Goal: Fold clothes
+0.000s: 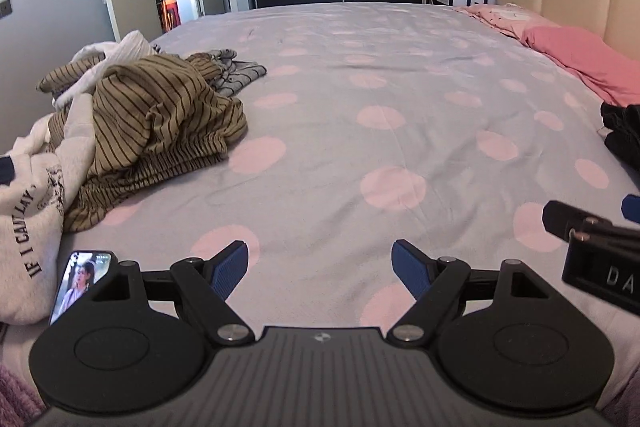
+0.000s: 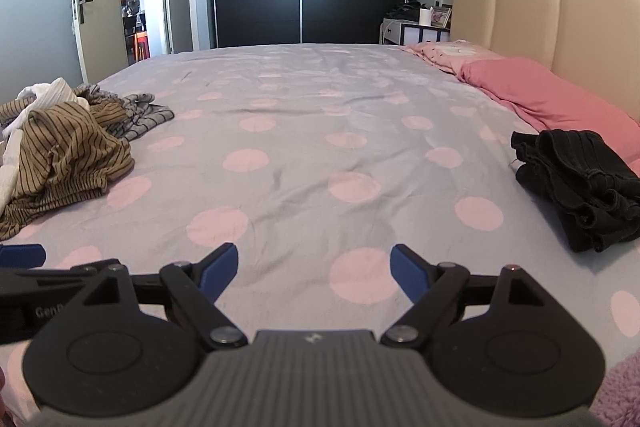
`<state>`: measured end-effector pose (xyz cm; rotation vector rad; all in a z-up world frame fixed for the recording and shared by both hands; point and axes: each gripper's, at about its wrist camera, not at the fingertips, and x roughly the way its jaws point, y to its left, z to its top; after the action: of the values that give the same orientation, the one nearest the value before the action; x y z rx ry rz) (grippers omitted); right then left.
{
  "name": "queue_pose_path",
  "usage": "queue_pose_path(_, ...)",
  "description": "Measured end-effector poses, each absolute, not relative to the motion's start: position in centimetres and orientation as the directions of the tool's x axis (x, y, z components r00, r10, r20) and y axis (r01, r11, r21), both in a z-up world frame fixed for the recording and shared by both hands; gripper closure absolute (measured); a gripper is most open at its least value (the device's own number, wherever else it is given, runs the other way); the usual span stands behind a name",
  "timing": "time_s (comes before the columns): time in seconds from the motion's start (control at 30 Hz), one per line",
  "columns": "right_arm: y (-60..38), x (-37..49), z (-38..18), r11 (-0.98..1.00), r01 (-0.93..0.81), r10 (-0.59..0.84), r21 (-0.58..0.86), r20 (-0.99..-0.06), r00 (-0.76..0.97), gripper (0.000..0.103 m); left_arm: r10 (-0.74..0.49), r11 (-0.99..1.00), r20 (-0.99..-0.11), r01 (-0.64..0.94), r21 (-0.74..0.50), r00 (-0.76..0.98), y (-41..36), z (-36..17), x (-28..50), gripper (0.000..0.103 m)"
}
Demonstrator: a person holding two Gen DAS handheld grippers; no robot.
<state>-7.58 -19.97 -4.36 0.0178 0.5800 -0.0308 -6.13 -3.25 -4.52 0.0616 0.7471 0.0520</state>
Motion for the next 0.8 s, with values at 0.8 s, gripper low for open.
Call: queue_pose_path(0.8,-20.06,-7.83,-4.37,1.000,0.023,-0.009,0.019,-0.562,0.827,0.017,0.083,0.997,-0.677,-0.061,0.057,0.732,-2.43,-3.94,-6.02,0.024)
